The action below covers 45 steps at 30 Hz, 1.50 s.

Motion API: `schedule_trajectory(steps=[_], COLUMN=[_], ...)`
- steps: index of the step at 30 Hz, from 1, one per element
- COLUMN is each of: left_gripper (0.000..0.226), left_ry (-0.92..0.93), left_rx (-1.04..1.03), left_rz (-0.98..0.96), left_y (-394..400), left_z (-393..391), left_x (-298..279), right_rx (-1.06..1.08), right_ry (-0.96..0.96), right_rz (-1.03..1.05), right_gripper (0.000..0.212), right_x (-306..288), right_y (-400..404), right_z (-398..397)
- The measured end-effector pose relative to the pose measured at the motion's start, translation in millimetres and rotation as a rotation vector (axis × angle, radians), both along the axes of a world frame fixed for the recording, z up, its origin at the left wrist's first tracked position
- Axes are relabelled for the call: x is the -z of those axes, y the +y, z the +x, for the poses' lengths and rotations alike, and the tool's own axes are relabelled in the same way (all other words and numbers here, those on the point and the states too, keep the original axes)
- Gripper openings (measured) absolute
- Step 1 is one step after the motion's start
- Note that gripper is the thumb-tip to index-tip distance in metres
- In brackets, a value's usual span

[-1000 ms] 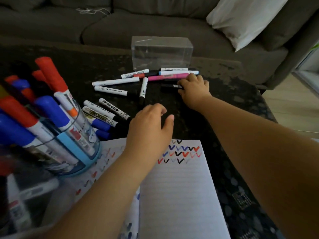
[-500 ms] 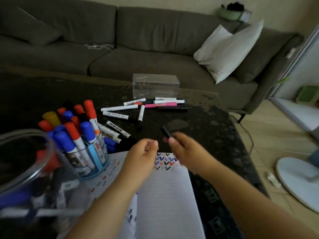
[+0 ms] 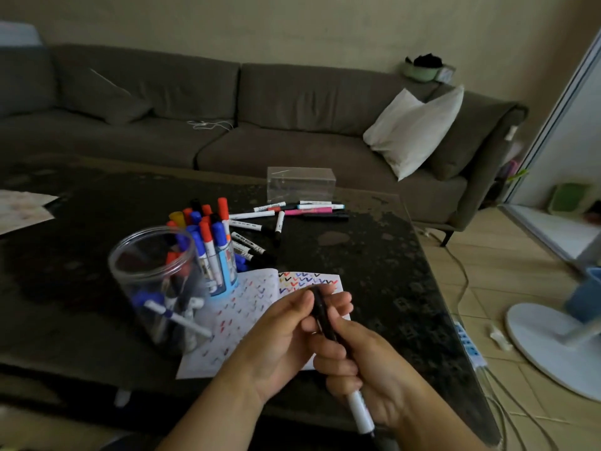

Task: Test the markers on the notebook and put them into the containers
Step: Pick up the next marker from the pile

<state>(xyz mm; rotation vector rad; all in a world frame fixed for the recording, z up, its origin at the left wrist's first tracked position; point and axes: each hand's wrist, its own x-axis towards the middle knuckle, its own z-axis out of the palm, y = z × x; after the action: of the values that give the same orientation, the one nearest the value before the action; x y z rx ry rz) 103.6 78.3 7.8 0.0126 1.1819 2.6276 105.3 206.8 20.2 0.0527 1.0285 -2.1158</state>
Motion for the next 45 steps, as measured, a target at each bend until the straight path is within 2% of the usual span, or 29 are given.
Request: schedule_trajectory(steps=[3, 6, 8, 11, 14, 17, 19, 20, 23, 24, 26, 28, 29, 32, 33, 37, 39, 41, 43, 45], left_gripper=[0.021, 0.020, 0.020, 0.020, 0.019, 0.018, 0.021, 0.024, 0.037, 0.036, 0.028, 0.027, 0.027, 0.029, 0.030, 0.027, 0.025, 0.025, 0.018, 0.019], left_ry=[-0.003, -0.010, -0.043, -0.109, -0.216, -0.306, -0.265, -0.227, -0.157, -0.122, -0.077, -0.073, -0.087, -0.148, -0.137, -0.075, -0.096, -0.090, -0.054, 0.001], left_rx=[-0.061, -0.124, -0.177, -0.265, -0.360, -0.389, -0.307, -0.219, 0.004, 0.035, 0.037, -0.028, -0.076, -0.242, -0.265, -0.303, -0.389, -0.452, -0.443, -0.399], left_rz=[-0.036, -0.129, -0.207, -0.333, -0.399, -0.477, -0.442, -0.348, -0.051, -0.017, -0.019, -0.093, -0.119, -0.166, -0.240, -0.518, -0.656, -0.873, -1.032, -1.146], left_y=[1.5, 3.3, 6.8, 14.8, 23.6, 29.3, 24.7, 20.4, 8.9, 7.6, 9.9, 12.9, 12.6, 1.3, -3.5, -16.3, -18.8, -20.6, -20.3, -18.1], left_z=[12.9, 21.0, 24.4, 26.3, 25.6, 26.8, 28.7, 29.2, 35.6, 39.1, 46.0, 47.6, 45.1, 31.3, 27.5, 18.8, 14.8, 9.8, 5.9, 0.1], left_x=[-4.2, -8.2, -9.4, -8.3, -5.2, -4.9, -4.1, -3.4, -5.2, -6.2, -10.2, -15.1, -16.0, -20.9, -21.8, -12.6, -3.3, 6.0, 14.8, 26.3], right_rx=[0.032, 0.074, 0.114, 0.181, 0.149, 0.073, 0.127, 0.143, 0.086, 0.058, 0.010, 0.022, 0.038, 0.013, 0.015, 0.096, 0.114, 0.124, 0.135, 0.194], right_ry=[0.110, 0.276, 0.416, 0.765, 1.091, 1.226, 1.114, 0.947, 0.295, 0.175, 0.100, 0.133, 0.243, 0.807, 0.878, 0.767, 0.635, 0.515, 0.482, 0.476], right_rz=[0.084, 0.294, 0.519, 0.950, 1.332, 1.507, 1.390, 1.217, 0.442, 0.271, 0.128, 0.143, 0.240, 0.854, 0.962, 0.958, 0.860, 0.780, 0.750, 0.693], right_gripper=[0.033, 0.031, 0.028, 0.023, 0.033, 0.034, 0.033, 0.032, 0.034, 0.034, 0.033, 0.036, 0.038, 0.034, 0.033, 0.031, 0.029, 0.028, 0.022, 0.028], right_x=[-4.1, -3.8, -1.0, 5.9, 6.8, 8.3, 9.8, 10.7, 0.9, -3.5, -11.8, -11.5, -8.3, 12.9, 19.8, 23.9, 21.9, 19.0, 16.3, 15.5], right_y=[-4.8, -6.5, -7.3, -8.7, -8.4, -7.6, -6.4, -4.5, 3.2, 4.6, 2.9, -3.0, -5.5, -8.2, -7.3, 0.0, 1.8, 2.1, 4.4, 7.1], right_z=[15.1, 24.4, 27.5, 28.8, 32.1, 33.7, 34.1, 32.4, 36.1, 37.9, 41.8, 43.5, 44.2, 48.0, 49.0, 47.3, 44.3, 39.4, 33.5, 26.0])
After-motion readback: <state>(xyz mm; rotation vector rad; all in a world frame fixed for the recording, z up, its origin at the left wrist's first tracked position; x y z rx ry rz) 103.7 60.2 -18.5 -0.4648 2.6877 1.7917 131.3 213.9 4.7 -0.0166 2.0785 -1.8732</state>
